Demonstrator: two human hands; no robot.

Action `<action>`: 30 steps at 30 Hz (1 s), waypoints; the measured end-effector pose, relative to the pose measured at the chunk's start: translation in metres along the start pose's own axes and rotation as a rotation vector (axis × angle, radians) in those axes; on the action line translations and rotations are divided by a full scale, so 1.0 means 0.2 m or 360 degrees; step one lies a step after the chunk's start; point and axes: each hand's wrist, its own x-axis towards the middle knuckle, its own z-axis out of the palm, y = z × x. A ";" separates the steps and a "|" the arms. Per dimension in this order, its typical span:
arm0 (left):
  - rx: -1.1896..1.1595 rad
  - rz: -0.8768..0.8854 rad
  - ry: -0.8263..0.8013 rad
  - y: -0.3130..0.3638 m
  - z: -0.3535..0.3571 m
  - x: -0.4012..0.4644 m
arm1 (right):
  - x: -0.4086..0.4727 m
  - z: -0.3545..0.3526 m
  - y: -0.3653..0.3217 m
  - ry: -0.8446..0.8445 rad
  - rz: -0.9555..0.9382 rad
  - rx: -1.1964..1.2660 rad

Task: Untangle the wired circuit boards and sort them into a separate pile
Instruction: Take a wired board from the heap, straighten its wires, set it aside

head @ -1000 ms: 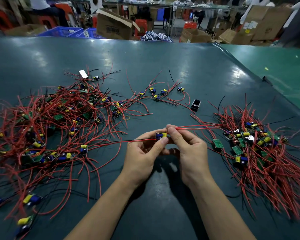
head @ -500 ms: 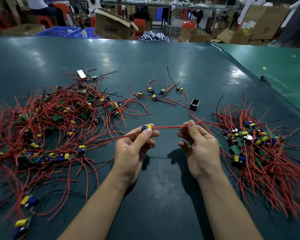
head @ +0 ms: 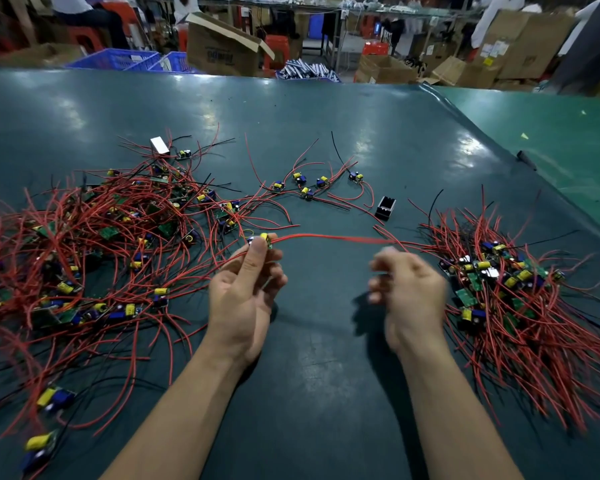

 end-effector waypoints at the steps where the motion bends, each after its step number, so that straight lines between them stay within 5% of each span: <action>1: 0.0001 -0.0003 -0.0001 0.00 0.00 0.00 | -0.04 0.03 0.01 -0.0365 0.0089 -0.0137; 4: 0.0149 0.0053 -0.0103 -0.02 0.01 -0.01 | -0.13 0.10 0.05 -0.1086 0.0153 -0.0301; 7: 0.0413 -0.0017 -0.0248 -0.04 -0.01 -0.03 | -0.15 0.12 0.08 -0.1110 -0.0085 -0.0239; 11: 0.0806 0.0110 -0.0330 -0.04 -0.01 -0.03 | -0.14 0.10 0.08 -0.0982 -0.0771 -0.0562; 13: 0.0920 0.0192 -0.0338 -0.04 -0.01 -0.03 | -0.15 0.10 0.08 -0.0924 -0.0826 -0.0587; 16: 0.0857 0.0223 -0.0331 -0.05 0.00 -0.04 | -0.15 0.11 0.07 -0.0650 -0.0636 -0.0313; 23: 0.0893 0.0210 -0.0248 -0.05 -0.01 -0.04 | -0.02 0.01 -0.02 0.0476 0.0010 0.0758; 30: 0.0936 0.0260 -0.0173 -0.05 -0.01 -0.04 | 0.00 0.02 0.02 0.0506 0.0206 0.0669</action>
